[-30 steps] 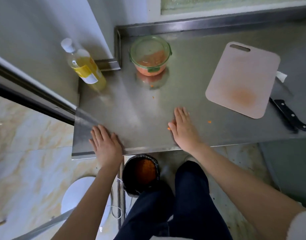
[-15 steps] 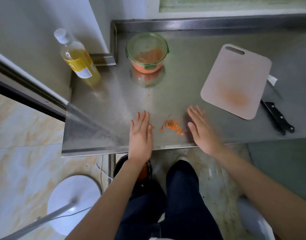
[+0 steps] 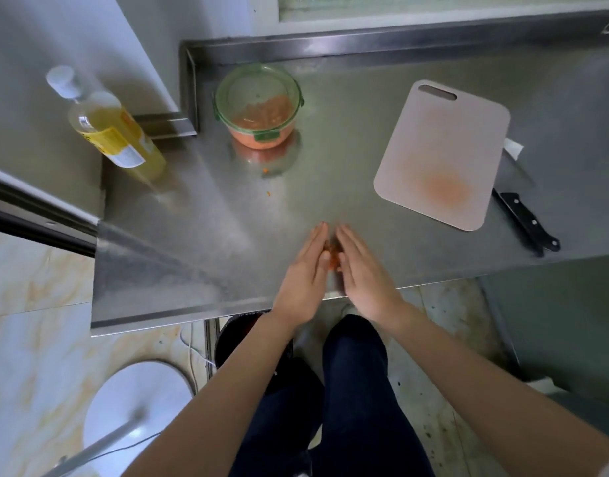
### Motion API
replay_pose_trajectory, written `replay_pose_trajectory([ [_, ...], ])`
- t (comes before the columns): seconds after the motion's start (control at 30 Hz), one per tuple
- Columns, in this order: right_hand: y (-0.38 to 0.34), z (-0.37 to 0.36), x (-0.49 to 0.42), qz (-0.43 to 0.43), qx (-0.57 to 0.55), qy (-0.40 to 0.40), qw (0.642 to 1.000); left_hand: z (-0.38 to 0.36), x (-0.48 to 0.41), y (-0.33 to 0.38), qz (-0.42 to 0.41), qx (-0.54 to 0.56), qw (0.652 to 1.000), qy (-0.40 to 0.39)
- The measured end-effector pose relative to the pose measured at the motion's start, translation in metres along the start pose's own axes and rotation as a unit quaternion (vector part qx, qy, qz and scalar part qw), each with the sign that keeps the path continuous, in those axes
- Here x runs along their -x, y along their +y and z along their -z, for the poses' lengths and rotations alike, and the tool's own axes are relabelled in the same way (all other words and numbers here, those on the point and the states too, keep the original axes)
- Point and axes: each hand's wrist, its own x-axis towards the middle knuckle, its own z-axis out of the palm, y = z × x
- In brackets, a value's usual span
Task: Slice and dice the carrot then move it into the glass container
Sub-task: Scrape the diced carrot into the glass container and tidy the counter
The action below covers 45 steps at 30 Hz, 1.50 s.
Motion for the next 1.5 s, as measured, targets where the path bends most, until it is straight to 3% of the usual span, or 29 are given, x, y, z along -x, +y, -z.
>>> replay_pose_trajectory([
  [0.07, 0.018, 0.013, -0.007, -0.011, 0.013, 0.041, 0.999, 0.014, -0.007, -0.009, -0.013, -0.037, 0.998, 0.050],
  [0.17, 0.041, 0.027, -0.024, -0.046, 0.079, -0.002, 0.996, 0.038, -0.028, -0.027, 0.009, -0.122, 0.989, 0.088],
  [0.33, 0.050, 0.030, -0.033, -0.026, 0.163, -0.061, 0.984, 0.055, -0.068, -0.037, 0.071, -0.224, 0.968, 0.090],
  [0.43, 0.050, 0.026, -0.031, -0.013, 0.154, -0.049, 0.987, 0.055, -0.081, -0.039, 0.078, -0.268, 0.958, 0.060],
  [0.6, 0.040, 0.029, -0.015, 0.088, 0.092, -0.129, 0.984, 0.030, -0.057, -0.015, -0.034, -0.118, 0.992, -0.042],
  [0.7, 0.035, 0.036, -0.020, 0.122, 0.053, -0.148, 0.980, 0.029, -0.048, -0.008, -0.055, -0.057, 0.997, -0.021],
  [0.83, 0.030, 0.042, -0.055, 0.080, 0.068, -0.060, 0.993, 0.051, -0.084, -0.023, -0.039, -0.168, 0.981, 0.090],
  [0.93, 0.032, 0.039, -0.071, 0.052, 0.094, -0.110, 0.988, 0.065, -0.111, -0.035, 0.039, -0.224, 0.968, 0.102],
  [1.07, 0.033, 0.031, -0.063, 0.069, 0.093, -0.130, 0.985, 0.064, -0.107, -0.039, 0.017, -0.212, 0.976, 0.055],
  [1.2, 0.040, 0.027, -0.033, 0.123, 0.090, -0.131, 0.980, 0.042, -0.066, -0.026, -0.064, -0.147, 0.986, -0.052],
  [1.33, 0.044, 0.038, -0.015, 0.138, 0.063, -0.162, 0.975, 0.021, -0.026, -0.013, -0.085, -0.086, 0.985, -0.127],
  [1.5, 0.062, 0.050, -0.028, -0.001, 0.044, -0.044, 0.998, 0.028, -0.040, -0.019, -0.029, -0.130, 0.991, 0.002],
])
